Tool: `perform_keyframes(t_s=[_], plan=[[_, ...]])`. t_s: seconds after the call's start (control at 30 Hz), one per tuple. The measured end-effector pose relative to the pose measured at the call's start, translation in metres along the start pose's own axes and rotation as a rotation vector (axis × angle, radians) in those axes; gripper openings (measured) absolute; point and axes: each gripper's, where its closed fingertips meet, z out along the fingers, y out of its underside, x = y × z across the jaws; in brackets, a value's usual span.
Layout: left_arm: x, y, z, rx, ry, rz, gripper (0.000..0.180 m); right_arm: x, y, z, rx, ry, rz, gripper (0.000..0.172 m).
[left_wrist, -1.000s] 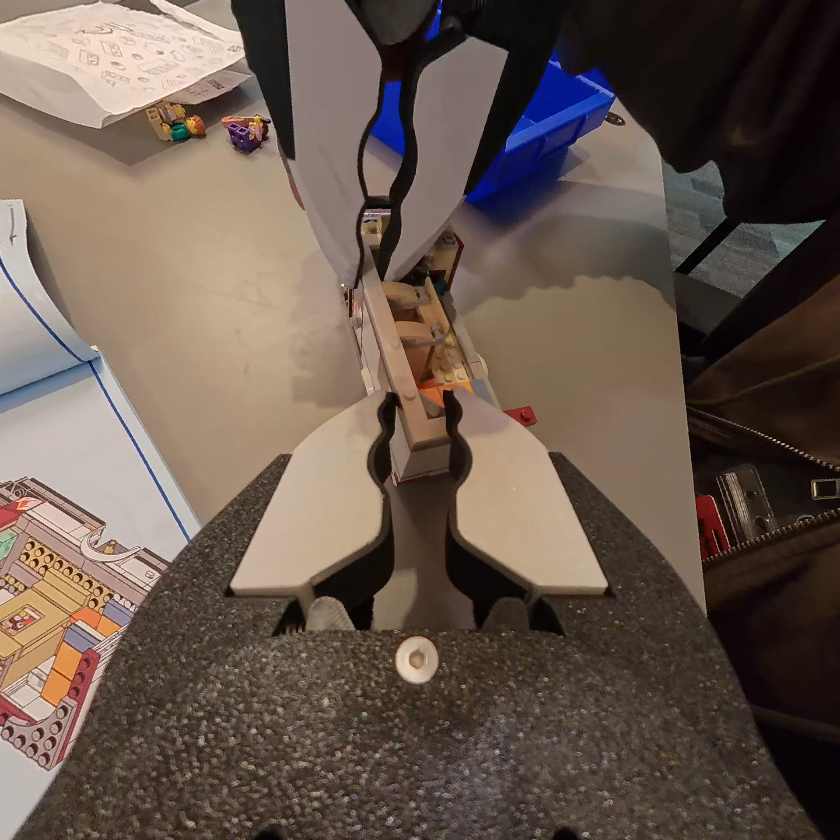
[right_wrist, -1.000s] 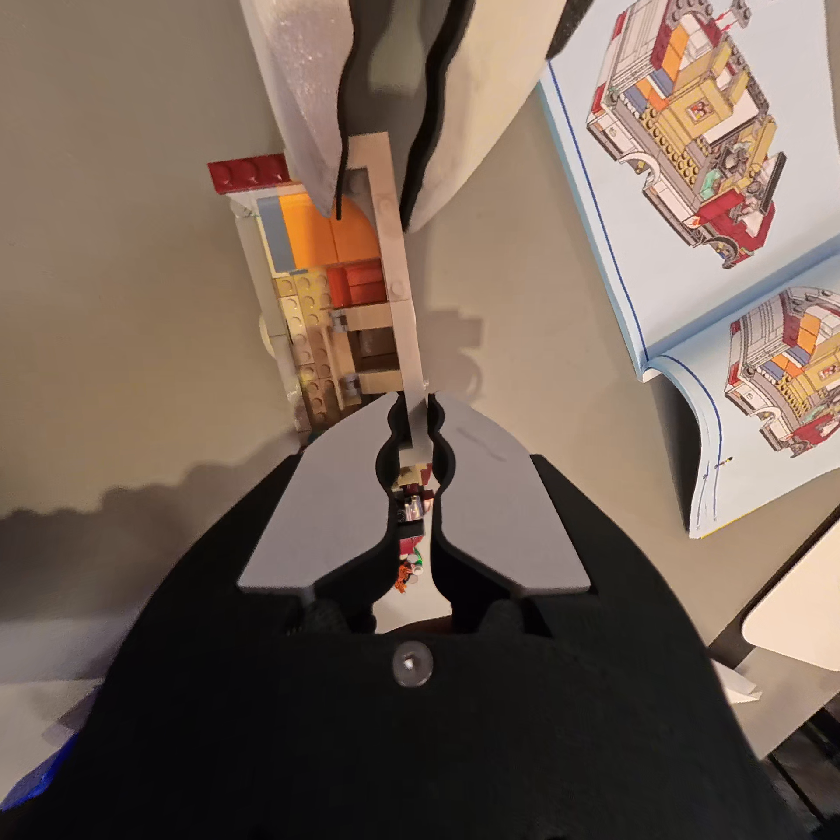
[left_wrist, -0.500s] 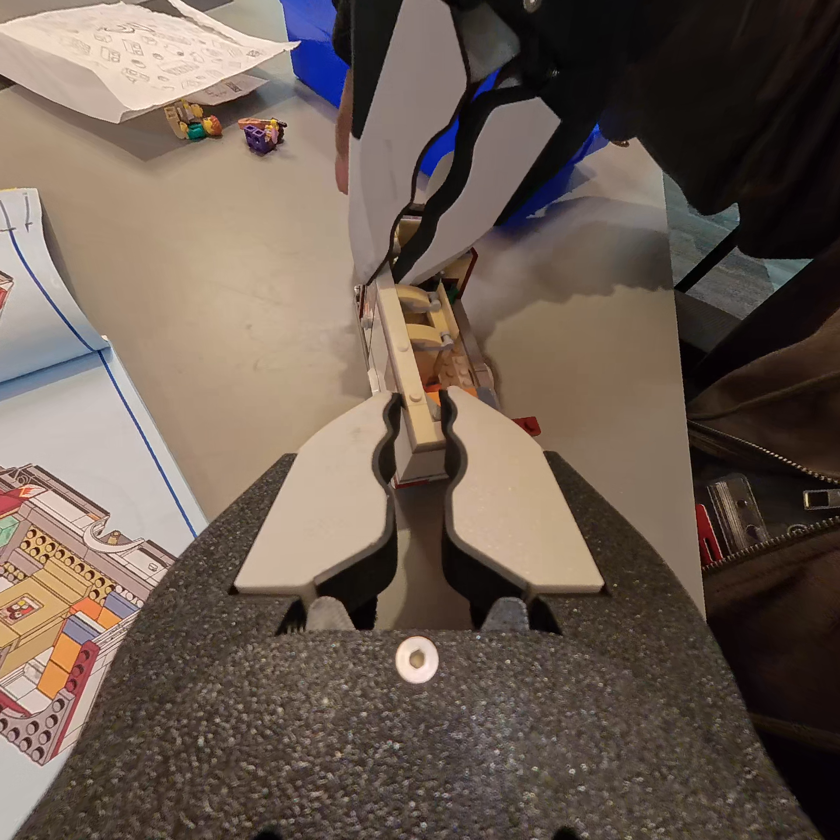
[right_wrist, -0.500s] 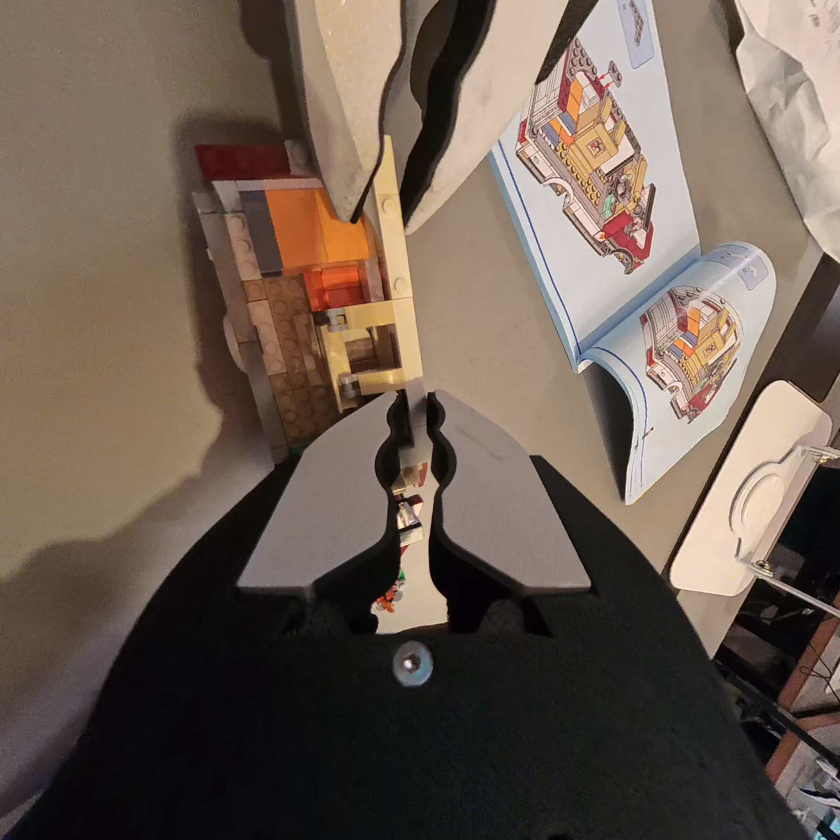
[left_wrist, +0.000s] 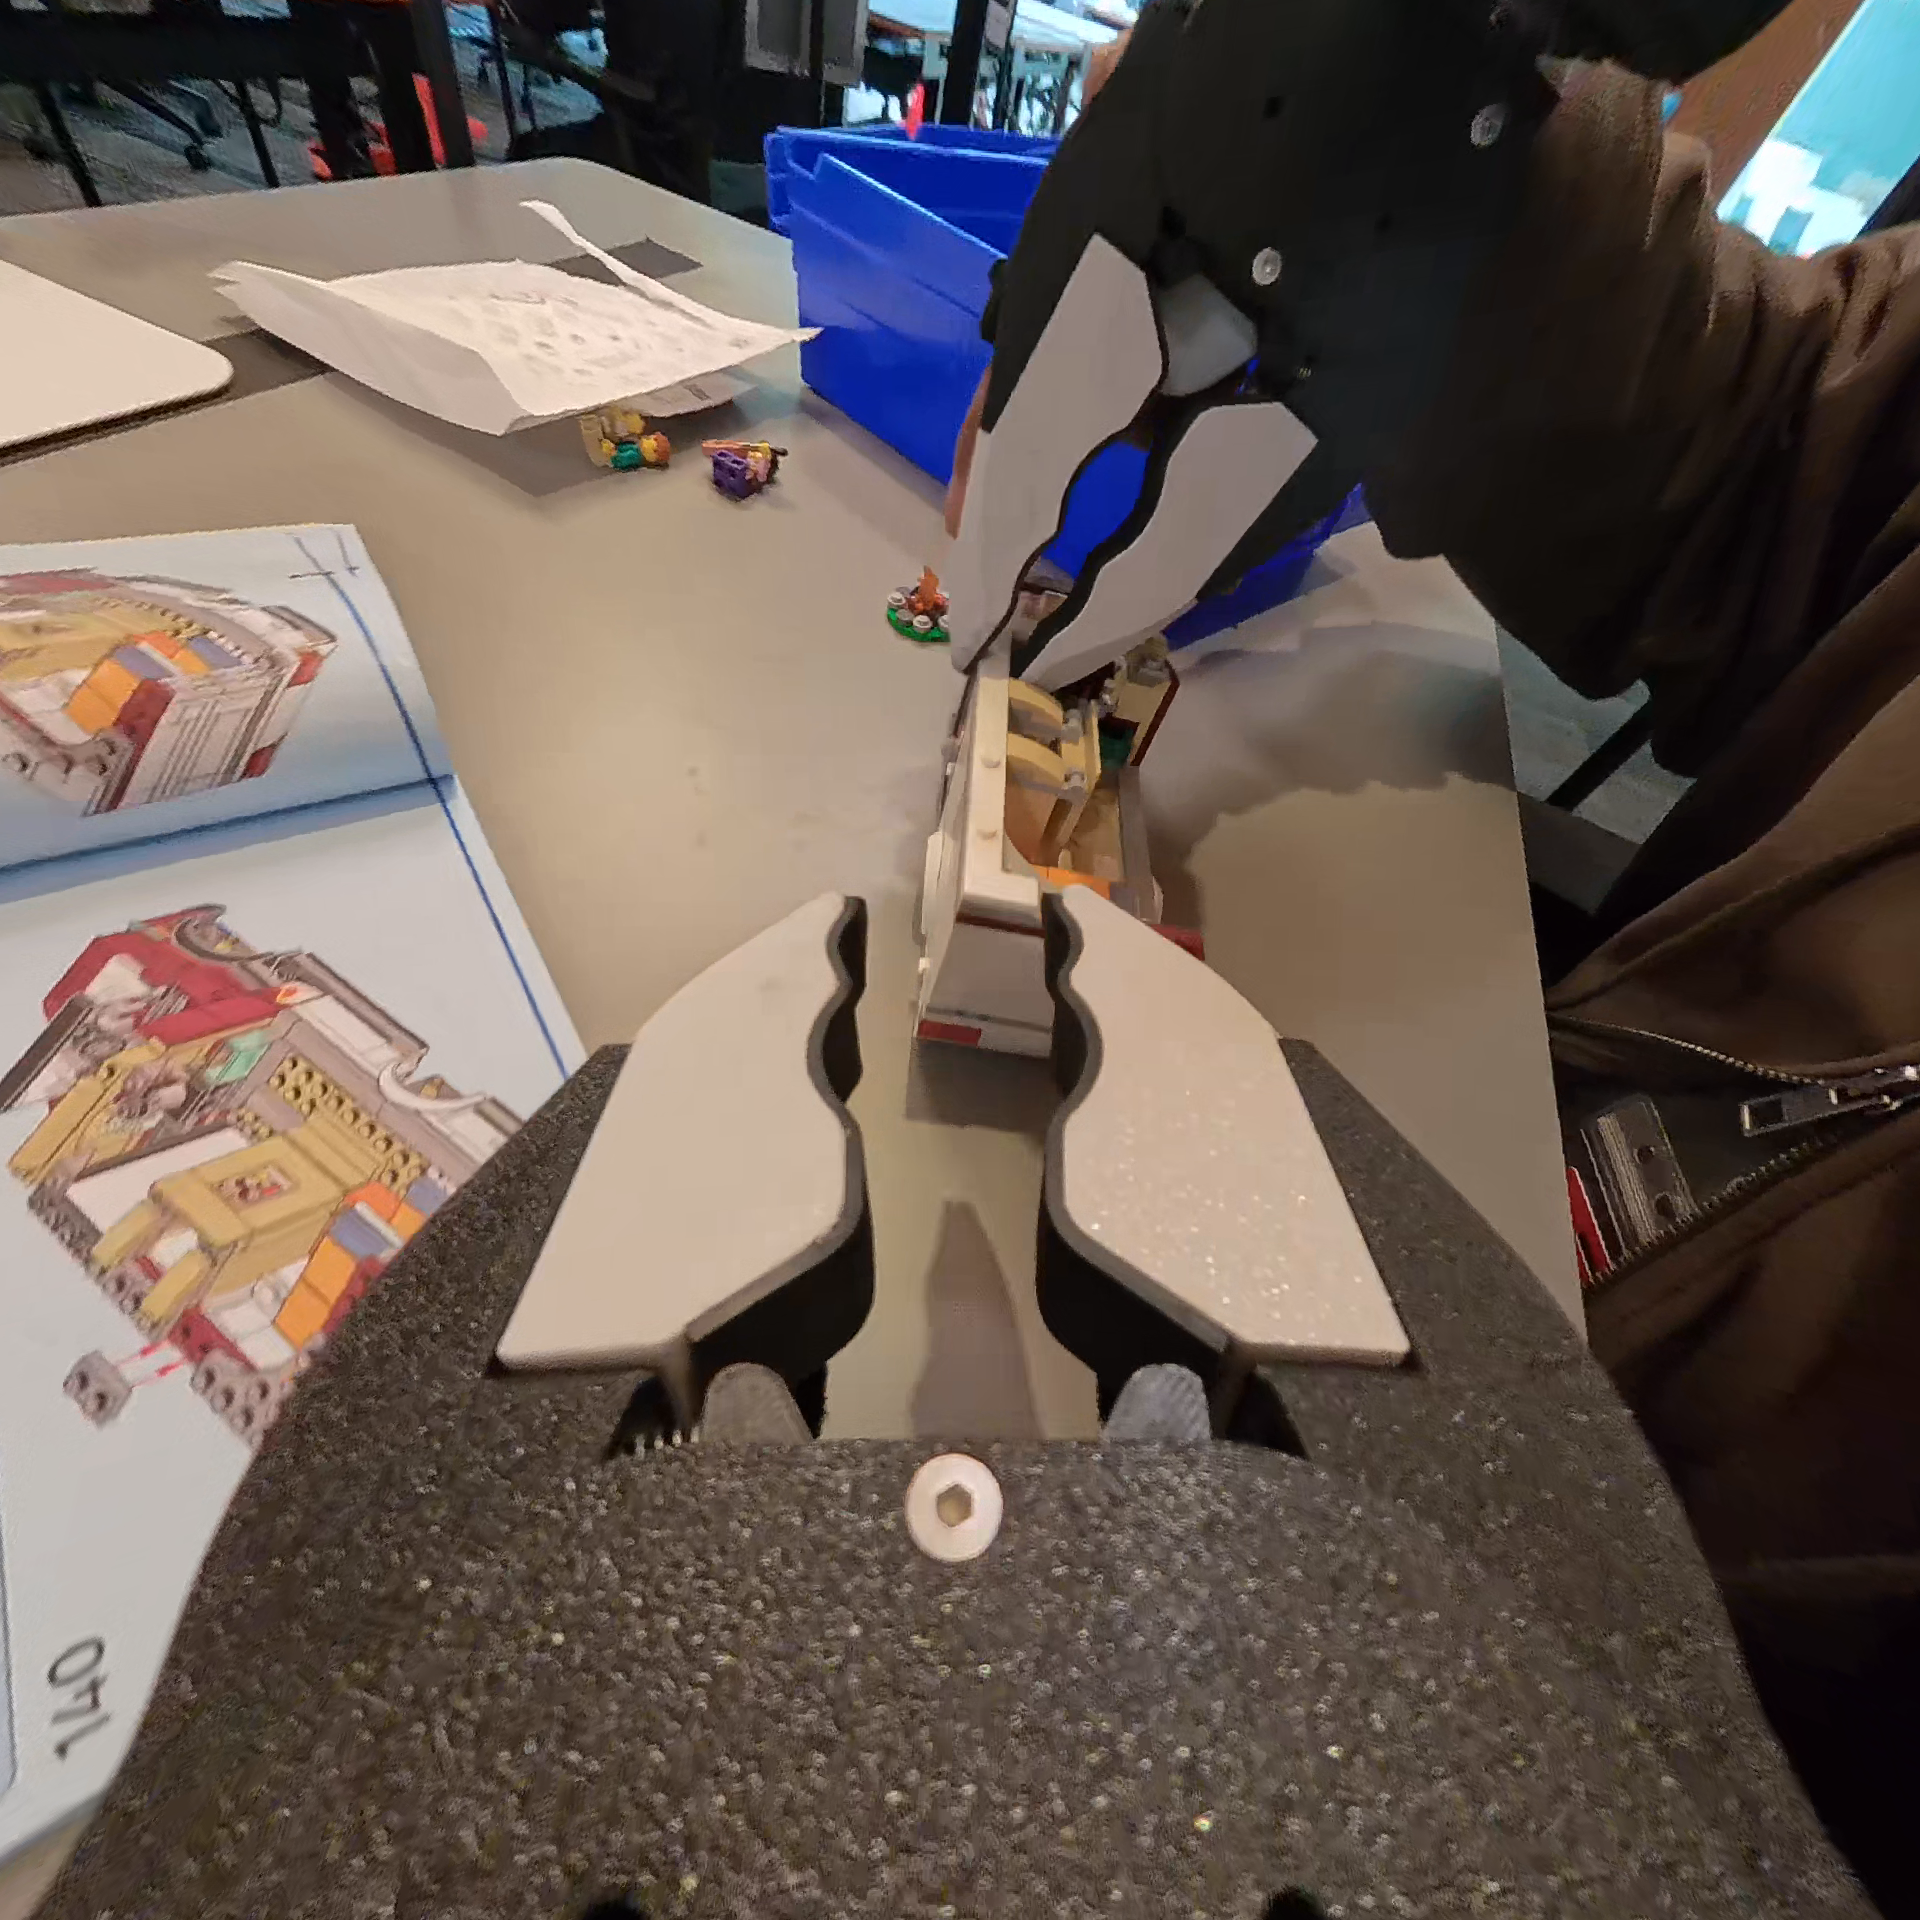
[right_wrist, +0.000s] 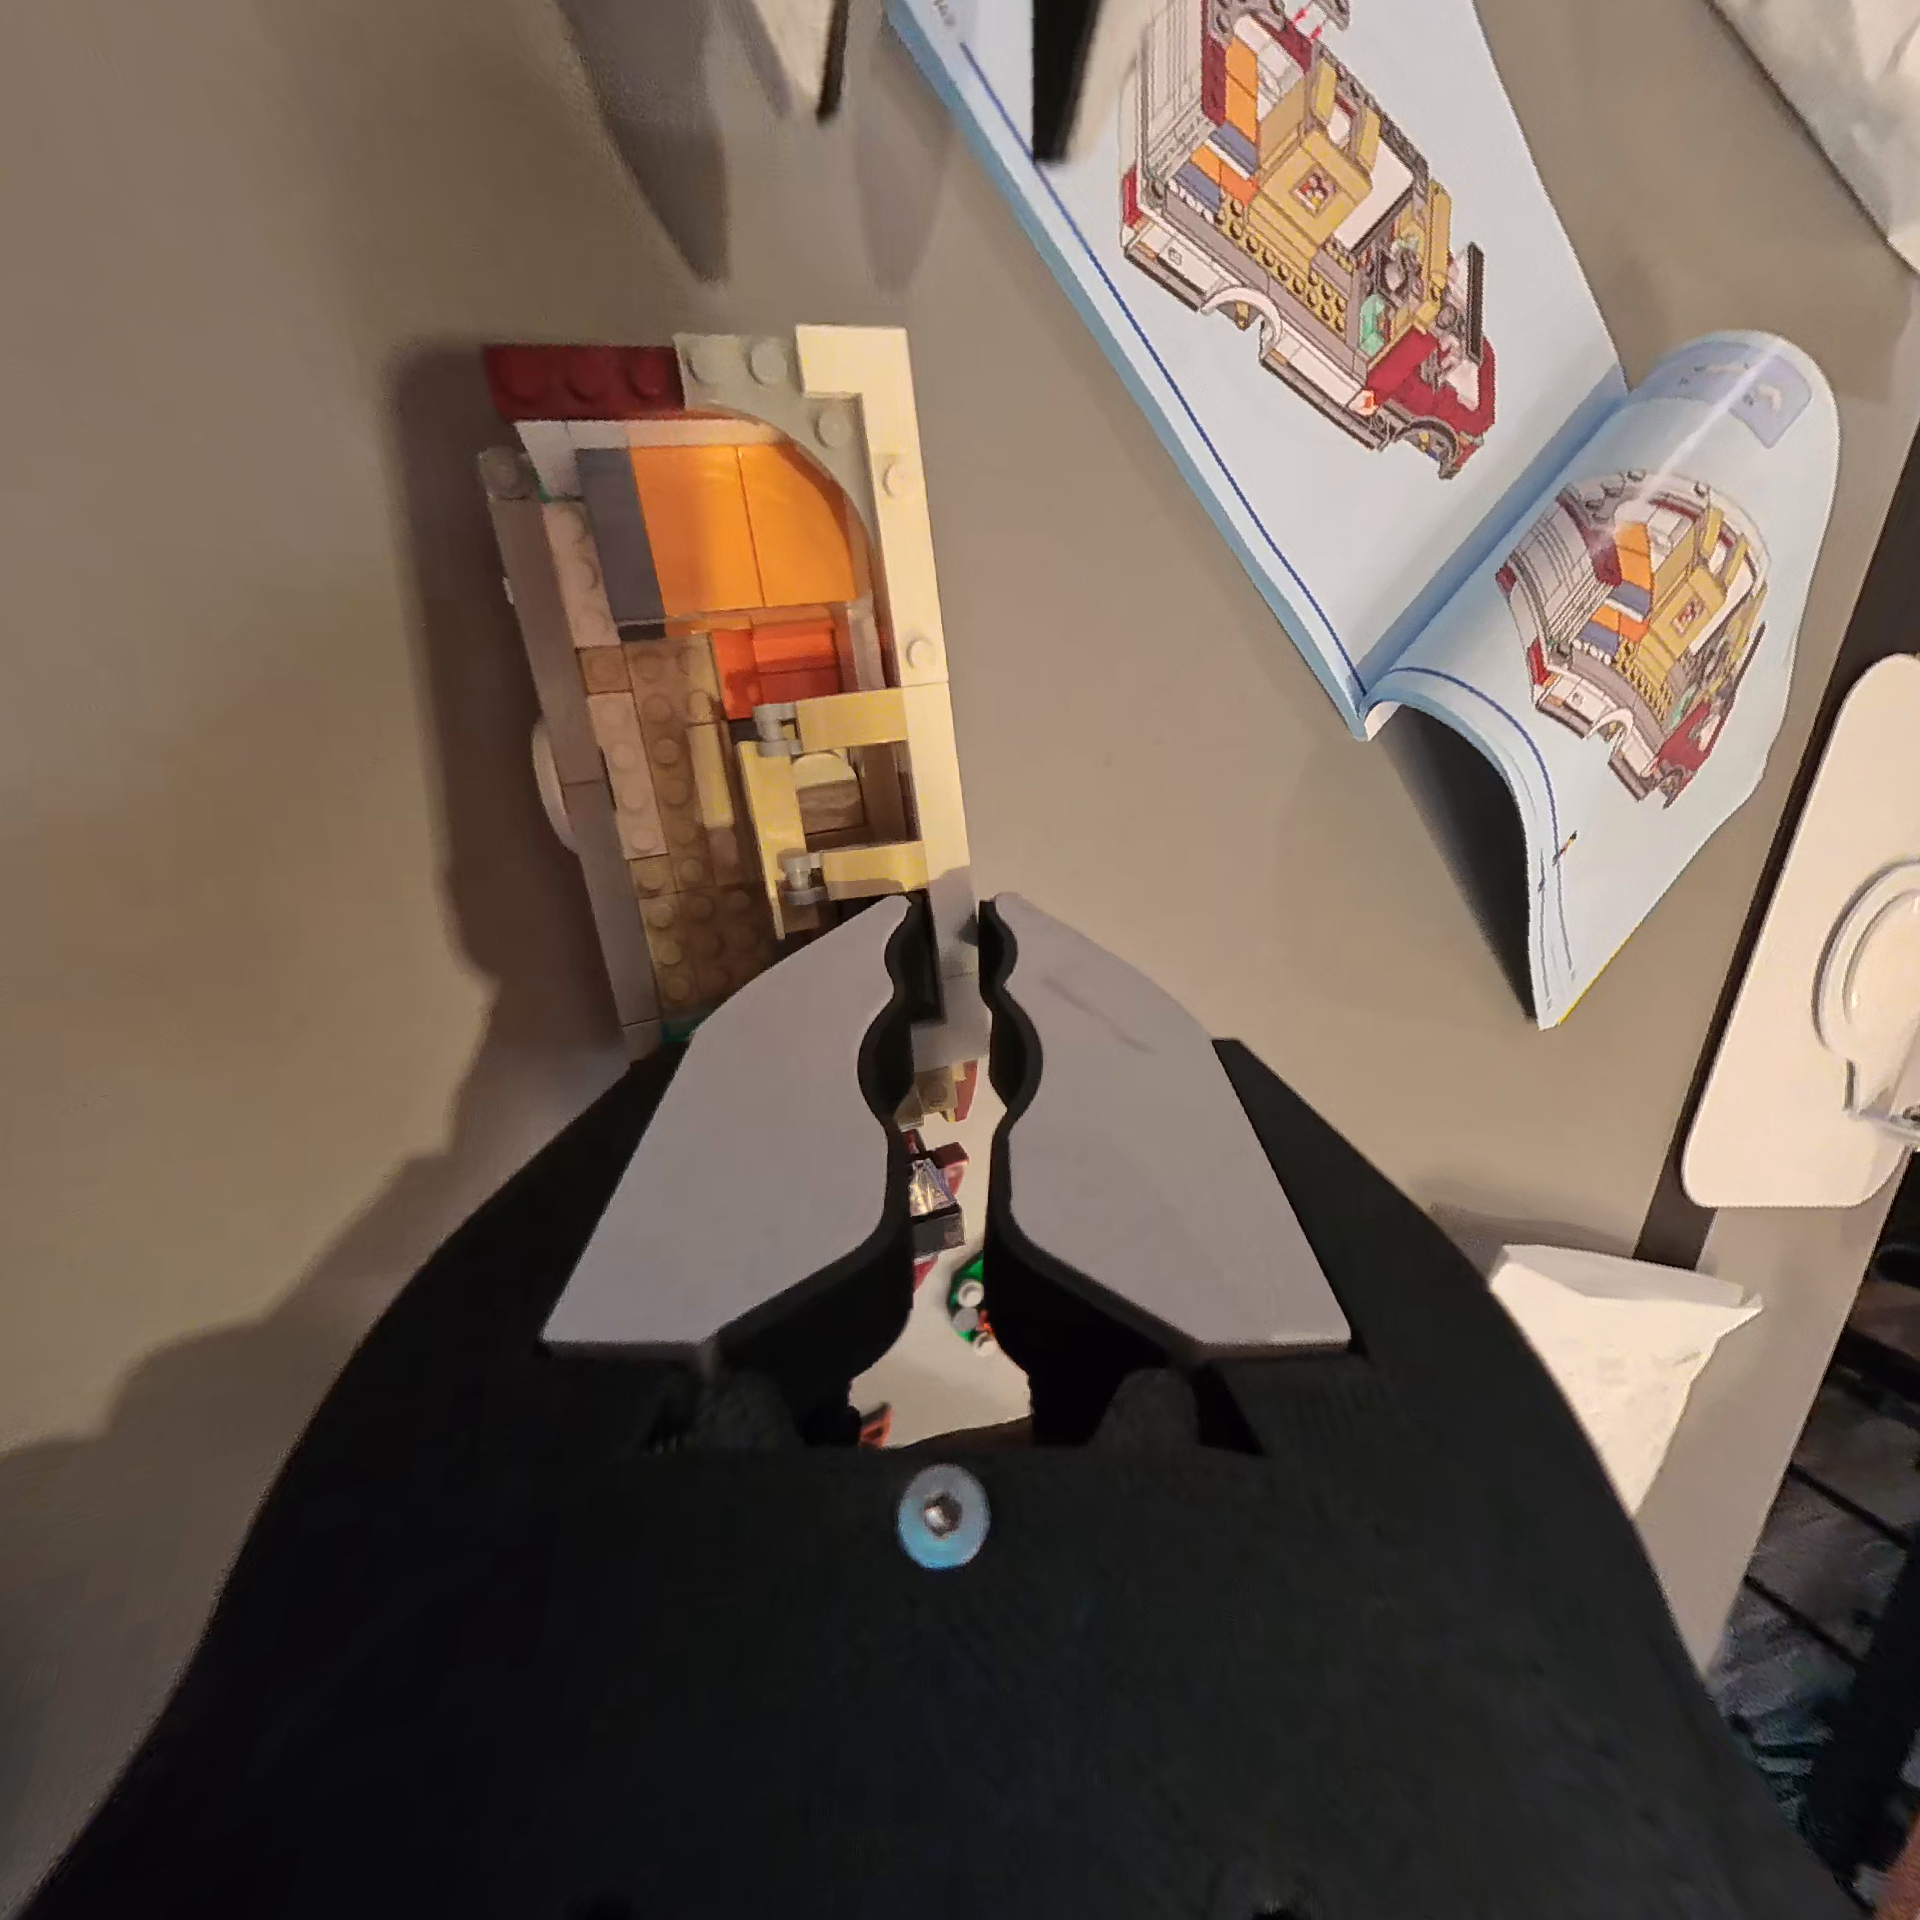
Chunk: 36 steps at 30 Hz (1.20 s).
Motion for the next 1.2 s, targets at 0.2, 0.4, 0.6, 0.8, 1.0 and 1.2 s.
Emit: perform_keyframes(t_s=[0.2,0.4,0.6,0.8,1.0,1.2], plan=[[0.001,0.014,-0.016,0.048,-0.038,-0.096,0.032,-0.006,-0.002,-0.002,0.011,-0.004,0.095,0.009],[0.012,0.013,-0.012,0.074,-0.057,-0.123,0.032,-0.014,-0.007,-0.003,0.044,-0.030,0.107,0.008],[0.011,0.005,-0.006,0.139,-0.050,-0.182,0.036,-0.018,-0.014,-0.004,0.106,-0.036,0.127,0.008],[0.014,0.008,0.001,0.106,-0.045,-0.200,0.039,-0.021,-0.018,-0.004,0.159,-0.034,0.146,0.008],[0.016,0.014,0.007,0.072,-0.102,-0.216,0.040,-0.021,-0.020,-0.004,0.185,-0.032,0.180,0.008],[0.012,0.023,0.005,0.034,-0.241,-0.261,0.040,-0.019,-0.019,-0.004,0.209,-0.025,0.322,0.008]])
